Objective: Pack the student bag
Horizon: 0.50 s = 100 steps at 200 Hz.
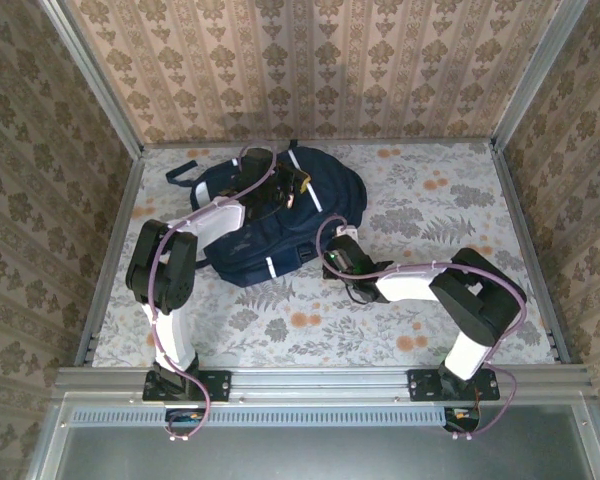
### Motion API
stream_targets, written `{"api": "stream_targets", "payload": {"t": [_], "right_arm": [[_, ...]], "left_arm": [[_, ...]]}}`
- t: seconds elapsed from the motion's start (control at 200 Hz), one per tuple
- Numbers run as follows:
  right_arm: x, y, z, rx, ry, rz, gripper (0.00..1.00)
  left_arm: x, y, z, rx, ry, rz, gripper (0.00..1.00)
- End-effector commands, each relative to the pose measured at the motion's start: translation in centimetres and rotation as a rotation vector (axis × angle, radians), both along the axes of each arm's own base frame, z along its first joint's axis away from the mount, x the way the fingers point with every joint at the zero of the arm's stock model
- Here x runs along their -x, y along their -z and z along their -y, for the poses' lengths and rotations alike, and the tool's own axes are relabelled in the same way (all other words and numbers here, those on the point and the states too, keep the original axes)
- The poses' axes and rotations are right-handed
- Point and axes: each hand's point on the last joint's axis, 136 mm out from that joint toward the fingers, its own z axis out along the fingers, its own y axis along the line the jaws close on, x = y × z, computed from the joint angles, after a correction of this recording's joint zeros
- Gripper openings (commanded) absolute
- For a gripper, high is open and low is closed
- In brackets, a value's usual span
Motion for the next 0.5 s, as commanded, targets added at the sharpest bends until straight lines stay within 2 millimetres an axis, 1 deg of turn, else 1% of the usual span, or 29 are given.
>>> {"api": "stream_targets", "payload": {"t": [0.0,0.12,0.195,0.265,0.31,0.39,0.495], "right_arm": [[0.0,-1.0,0.0,0.041,-0.086,0.056,0.14],[0.2,-1.8,-0.2,0.092,-0.179,0.103,0.14],[0.5,-2.0,-0.3,0.075,-0.234,0.113,0.14],[0.5,-2.3,0.0,0.069,-0.244,0.122,0.14],[0.4,-2.3,0.2,0.07,-0.254,0.12,0.15],[0.5,-2.1,0.0,0.077,-0.3,0.113,0.2],[0.8,-1.5,-0.3,0.107,-0.361,0.124,0.22]], "left_arm": [[-0.6,-0.8,-0.9,0.018,-0.022,0.016,0.0],[-0.7,-0.7,-0.9,0.019,-0.02,0.015,0.0],[-0.7,-0.7,-0.8,0.021,-0.017,0.016,0.0],[-0.7,-0.7,-0.7,0.024,-0.015,0.016,0.0],[-0.7,-0.6,-0.7,0.024,-0.014,0.015,0.0],[-0.8,-0.6,-0.7,0.025,-0.012,0.015,0.0],[-0.8,-0.5,-0.7,0.026,-0.012,0.013,0.0]]}}
